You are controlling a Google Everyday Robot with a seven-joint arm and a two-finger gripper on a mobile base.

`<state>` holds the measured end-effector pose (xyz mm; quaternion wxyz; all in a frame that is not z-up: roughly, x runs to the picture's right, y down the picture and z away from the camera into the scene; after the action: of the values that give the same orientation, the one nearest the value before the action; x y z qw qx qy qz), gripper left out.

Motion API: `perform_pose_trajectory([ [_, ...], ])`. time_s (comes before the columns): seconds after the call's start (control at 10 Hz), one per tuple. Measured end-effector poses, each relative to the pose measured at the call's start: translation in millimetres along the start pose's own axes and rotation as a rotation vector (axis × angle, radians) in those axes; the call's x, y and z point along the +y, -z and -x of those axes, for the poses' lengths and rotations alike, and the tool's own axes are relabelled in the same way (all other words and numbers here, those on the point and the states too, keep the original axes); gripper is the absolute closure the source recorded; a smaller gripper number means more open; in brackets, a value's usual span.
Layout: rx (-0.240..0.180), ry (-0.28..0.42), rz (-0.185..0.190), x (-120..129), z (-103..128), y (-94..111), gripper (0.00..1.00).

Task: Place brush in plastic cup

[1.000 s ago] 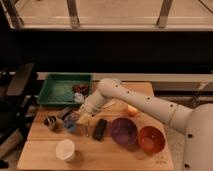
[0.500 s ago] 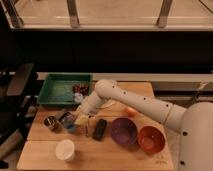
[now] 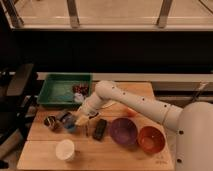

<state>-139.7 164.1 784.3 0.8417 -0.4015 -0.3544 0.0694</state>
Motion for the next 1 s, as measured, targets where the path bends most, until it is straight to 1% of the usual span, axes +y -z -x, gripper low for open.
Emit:
perform_pose_trajectory([
  [0.1, -0.002, -0.008, 0.003, -0.5, -2.0, -0.6, 0.63],
  [0.2, -0.005, -0.013, 0.01, -0.1, -3.4, -3.1, 0.51],
  [0.4, -0.007, -0.019, 0.022, 1.7, -4.7, -7.1, 0.34],
  [0.5, -0.009, -0.021, 0.029, 3.7, -5.7, -9.7, 0.28],
  [0.6, -0.01, -0.02, 0.034, 5.5, -6.1, -11.1, 0.27],
  [0.8, -0.012, -0.016, 0.03, 6.9, -4.5, -9.9, 0.27],
  [1.0, -0.006, -0.001, -0.005, 8.9, -0.7, 5.5, 0.27],
])
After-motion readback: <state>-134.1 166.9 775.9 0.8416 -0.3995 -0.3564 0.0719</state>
